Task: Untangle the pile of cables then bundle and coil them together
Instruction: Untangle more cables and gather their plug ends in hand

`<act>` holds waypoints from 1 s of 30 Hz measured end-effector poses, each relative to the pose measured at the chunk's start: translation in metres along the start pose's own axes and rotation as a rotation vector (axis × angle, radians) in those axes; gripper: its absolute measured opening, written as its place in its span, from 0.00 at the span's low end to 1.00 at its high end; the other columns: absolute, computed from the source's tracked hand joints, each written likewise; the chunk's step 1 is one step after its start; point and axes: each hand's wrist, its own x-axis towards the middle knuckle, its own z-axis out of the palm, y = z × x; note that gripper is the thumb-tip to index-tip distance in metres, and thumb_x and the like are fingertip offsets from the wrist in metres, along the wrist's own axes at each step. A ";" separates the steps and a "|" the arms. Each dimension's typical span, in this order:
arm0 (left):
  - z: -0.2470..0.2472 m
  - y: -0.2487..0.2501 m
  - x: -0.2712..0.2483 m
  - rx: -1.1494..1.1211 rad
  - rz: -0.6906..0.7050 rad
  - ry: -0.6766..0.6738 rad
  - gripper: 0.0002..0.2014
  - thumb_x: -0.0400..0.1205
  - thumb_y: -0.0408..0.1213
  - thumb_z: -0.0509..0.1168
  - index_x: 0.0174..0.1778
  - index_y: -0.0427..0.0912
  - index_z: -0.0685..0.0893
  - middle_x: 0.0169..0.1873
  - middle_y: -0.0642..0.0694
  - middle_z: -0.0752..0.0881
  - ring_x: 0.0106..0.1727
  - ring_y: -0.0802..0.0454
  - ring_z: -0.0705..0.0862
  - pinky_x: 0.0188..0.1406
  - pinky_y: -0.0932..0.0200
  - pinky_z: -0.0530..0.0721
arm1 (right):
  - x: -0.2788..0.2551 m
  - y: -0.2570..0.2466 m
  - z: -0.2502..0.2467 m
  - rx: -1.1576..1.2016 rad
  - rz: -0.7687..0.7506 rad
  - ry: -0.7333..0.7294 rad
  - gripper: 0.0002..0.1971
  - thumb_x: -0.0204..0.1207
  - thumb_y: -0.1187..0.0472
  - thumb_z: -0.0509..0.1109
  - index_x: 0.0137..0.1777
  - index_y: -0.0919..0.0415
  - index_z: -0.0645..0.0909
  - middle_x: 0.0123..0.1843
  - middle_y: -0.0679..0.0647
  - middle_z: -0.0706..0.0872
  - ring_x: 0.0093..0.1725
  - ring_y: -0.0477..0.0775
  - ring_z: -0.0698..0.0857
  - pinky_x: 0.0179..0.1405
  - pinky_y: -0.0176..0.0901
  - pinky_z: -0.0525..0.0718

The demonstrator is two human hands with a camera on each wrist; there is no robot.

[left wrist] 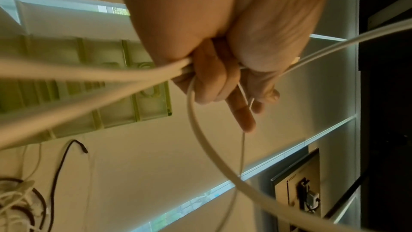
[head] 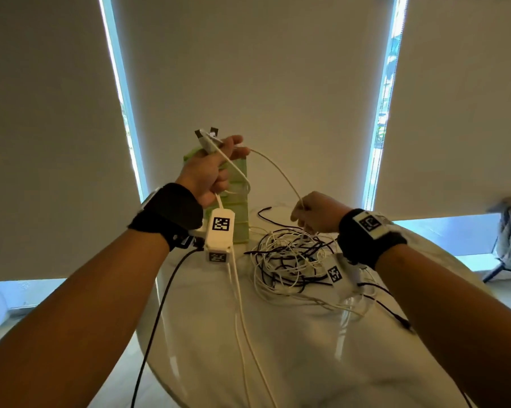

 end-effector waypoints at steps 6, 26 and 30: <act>0.005 -0.027 -0.012 0.240 -0.218 -0.119 0.09 0.82 0.43 0.65 0.50 0.42 0.82 0.30 0.50 0.79 0.17 0.62 0.64 0.11 0.70 0.62 | -0.015 -0.034 -0.032 0.568 -0.183 0.104 0.09 0.85 0.65 0.61 0.47 0.63 0.83 0.42 0.57 0.85 0.37 0.51 0.85 0.48 0.45 0.88; -0.007 -0.023 -0.011 0.046 -0.275 -0.265 0.11 0.81 0.45 0.57 0.50 0.43 0.81 0.29 0.51 0.80 0.14 0.63 0.62 0.10 0.71 0.60 | -0.014 0.025 0.036 0.020 -0.030 -0.287 0.10 0.83 0.55 0.64 0.44 0.55 0.84 0.39 0.49 0.85 0.34 0.47 0.83 0.30 0.36 0.79; -0.030 -0.008 -0.007 -0.050 -0.191 -0.184 0.14 0.84 0.44 0.55 0.45 0.44 0.84 0.28 0.52 0.79 0.14 0.64 0.62 0.11 0.71 0.58 | -0.003 0.058 0.014 0.036 0.106 -0.078 0.07 0.81 0.56 0.68 0.42 0.53 0.85 0.37 0.49 0.86 0.33 0.48 0.83 0.36 0.40 0.80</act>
